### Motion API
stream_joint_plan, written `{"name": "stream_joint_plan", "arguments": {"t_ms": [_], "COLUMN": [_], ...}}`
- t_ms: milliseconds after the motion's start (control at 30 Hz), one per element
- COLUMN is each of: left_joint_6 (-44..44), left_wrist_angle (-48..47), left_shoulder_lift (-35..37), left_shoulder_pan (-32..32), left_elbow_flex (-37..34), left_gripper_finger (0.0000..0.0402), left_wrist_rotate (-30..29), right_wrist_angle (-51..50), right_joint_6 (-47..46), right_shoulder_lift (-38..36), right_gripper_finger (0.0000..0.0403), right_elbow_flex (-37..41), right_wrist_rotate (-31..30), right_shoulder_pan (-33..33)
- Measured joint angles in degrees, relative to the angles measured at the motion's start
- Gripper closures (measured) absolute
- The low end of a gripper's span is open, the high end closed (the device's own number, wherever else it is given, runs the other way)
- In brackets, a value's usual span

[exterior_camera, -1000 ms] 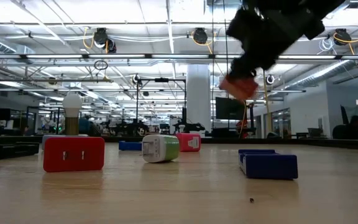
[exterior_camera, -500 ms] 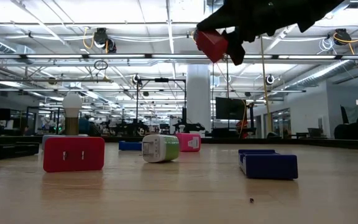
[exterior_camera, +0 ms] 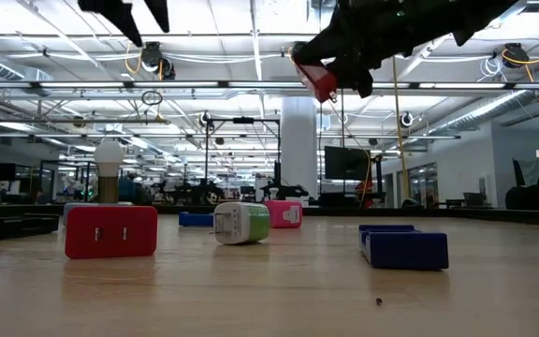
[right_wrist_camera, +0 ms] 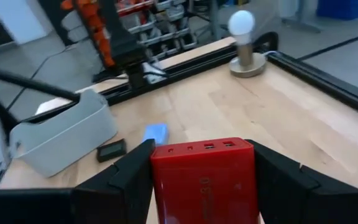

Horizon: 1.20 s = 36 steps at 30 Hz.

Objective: Pick & Place Office items
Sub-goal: Put the top red power adapter into the gray bin

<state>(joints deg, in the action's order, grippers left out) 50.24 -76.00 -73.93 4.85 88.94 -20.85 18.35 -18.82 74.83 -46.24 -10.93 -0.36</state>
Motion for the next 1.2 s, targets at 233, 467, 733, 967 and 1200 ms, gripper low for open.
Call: {"name": "stream_joint_plan", "arguments": {"t_ms": [233, 467, 733, 967, 1200], "left_joint_6": [-13.67, -13.36, -6.98, 1.64, 4.49], "left_wrist_angle": [13.31, 13.09, 21.46, 34.96, 36.17], "left_shoulder_lift": [6.44, 2.47, -3.82, -6.99, -12.67], "left_shoulder_pan": [14.86, 18.97, 18.60, 18.12, 16.77], "left_elbow_flex": [-4.79, -4.87, -4.95, -4.84, -4.85], "left_gripper_finger": [0.0108, 0.0108, 0.0107, 0.0107, 0.0107], "left_wrist_rotate": [25.70, 40.43, 46.65, 48.70, 47.38], "right_wrist_angle": [-8.83, -16.29, -21.56, -23.12, -22.87], "right_joint_6": [3.23, 9.00, 12.03, 12.45, 13.76], "right_shoulder_lift": [1.24, 5.09, 9.46, 9.68, 9.33], "right_gripper_finger": [0.0192, 0.0192, 0.0192, 0.0192, 0.0192], "right_elbow_flex": [-6.12, -13.82, -17.35, -17.31, -17.29], "right_wrist_rotate": [-1.45, -0.93, -1.05, -5.15, -5.49], "right_shoulder_pan": [-0.49, -0.84, -0.68, -0.85, -1.99]}}
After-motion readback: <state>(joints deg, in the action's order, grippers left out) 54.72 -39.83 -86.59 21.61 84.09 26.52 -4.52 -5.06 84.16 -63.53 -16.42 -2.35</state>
